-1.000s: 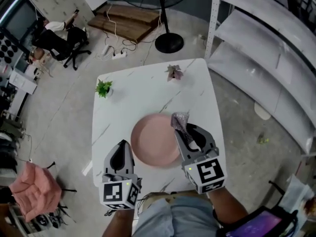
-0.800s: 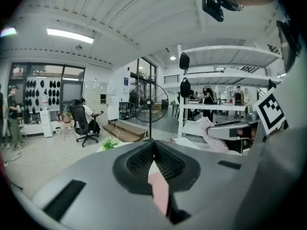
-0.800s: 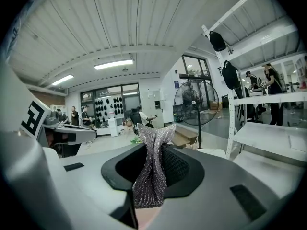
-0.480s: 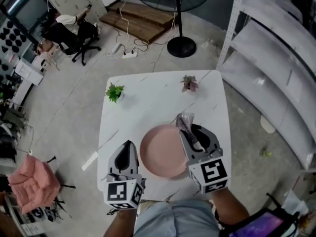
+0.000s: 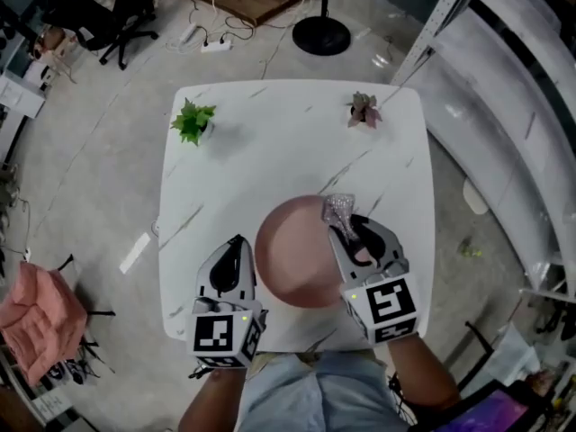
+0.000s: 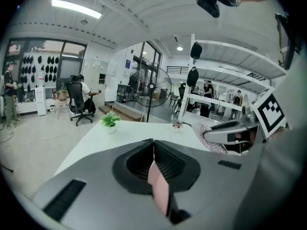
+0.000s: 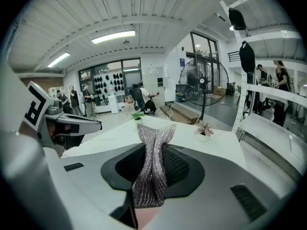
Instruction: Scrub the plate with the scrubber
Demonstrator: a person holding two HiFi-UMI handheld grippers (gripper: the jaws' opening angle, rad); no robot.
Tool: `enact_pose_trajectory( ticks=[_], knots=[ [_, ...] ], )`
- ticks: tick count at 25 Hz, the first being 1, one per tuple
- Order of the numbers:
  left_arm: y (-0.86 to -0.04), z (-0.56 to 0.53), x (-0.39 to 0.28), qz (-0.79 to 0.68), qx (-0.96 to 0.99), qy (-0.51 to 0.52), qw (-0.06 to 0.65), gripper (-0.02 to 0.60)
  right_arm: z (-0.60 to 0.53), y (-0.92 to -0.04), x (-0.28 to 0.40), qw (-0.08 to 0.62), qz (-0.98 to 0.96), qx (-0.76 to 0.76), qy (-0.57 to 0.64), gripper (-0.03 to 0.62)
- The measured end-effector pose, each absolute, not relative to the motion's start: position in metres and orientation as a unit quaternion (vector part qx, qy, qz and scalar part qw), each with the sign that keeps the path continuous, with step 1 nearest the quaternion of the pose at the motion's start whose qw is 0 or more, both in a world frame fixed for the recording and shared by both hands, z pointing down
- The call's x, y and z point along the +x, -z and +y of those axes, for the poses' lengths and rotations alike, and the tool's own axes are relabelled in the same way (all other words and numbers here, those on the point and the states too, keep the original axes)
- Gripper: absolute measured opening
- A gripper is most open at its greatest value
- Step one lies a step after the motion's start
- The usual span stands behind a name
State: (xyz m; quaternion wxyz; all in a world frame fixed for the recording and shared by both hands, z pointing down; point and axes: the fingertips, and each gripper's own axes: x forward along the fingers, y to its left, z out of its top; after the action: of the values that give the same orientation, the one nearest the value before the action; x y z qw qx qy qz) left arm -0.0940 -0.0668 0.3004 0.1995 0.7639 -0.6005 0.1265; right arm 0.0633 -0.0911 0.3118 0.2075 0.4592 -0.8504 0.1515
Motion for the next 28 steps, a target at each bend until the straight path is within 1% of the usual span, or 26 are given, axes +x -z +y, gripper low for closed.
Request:
enact_pose_trajectory(
  ticks=[4,5,8,10,14,19,21,24,26,28],
  knots=[
    [-0.344,-0.058,-0.094,-0.576,0.763,-0.145,0.254,0.009,-0.075,-0.349,0.056,0.261,-0.84,0.443,-0.174,0.127],
    [-0.356,-0.057,-0.094,-0.569,0.762,-0.151,0.269,0.019,-0.072,-0.359,0.054,0.271,-0.837,0.441,-0.18,0.127],
    [-0.39,-0.063,-0.095,-0.548,0.763,-0.153,0.307,0.085,-0.076,-0.386,0.046,0.295,-0.831,0.436,-0.179,0.13],
    [-0.406,-0.065,-0.096,-0.537,0.764,-0.154,0.323,0.109,-0.077,-0.398,0.041,0.306,-0.83,0.432,-0.176,0.132],
    [-0.427,-0.062,-0.095,-0.521,0.762,-0.162,0.349,0.121,-0.074,-0.412,0.037,0.333,-0.828,0.419,-0.168,0.134],
    [-0.454,-0.055,-0.093,-0.5,0.757,-0.189,0.376,0.115,-0.075,-0.423,0.029,0.358,-0.818,0.419,-0.163,0.135],
    [-0.459,-0.053,-0.09,-0.494,0.755,-0.208,0.378,0.066,-0.077,-0.427,0.028,0.373,-0.813,0.417,-0.16,0.135],
    [-0.458,-0.057,-0.088,-0.497,0.758,-0.213,0.366,0.031,-0.079,-0.438,0.028,0.397,-0.804,0.412,-0.161,0.146],
    [-0.458,-0.06,-0.088,-0.499,0.759,-0.21,0.361,0.031,-0.077,-0.442,0.027,0.403,-0.804,0.404,-0.169,0.164],
    [-0.459,-0.06,-0.088,-0.498,0.761,-0.209,0.36,0.029,-0.076,-0.442,0.023,0.391,-0.812,0.392,-0.183,0.2]
  ],
)
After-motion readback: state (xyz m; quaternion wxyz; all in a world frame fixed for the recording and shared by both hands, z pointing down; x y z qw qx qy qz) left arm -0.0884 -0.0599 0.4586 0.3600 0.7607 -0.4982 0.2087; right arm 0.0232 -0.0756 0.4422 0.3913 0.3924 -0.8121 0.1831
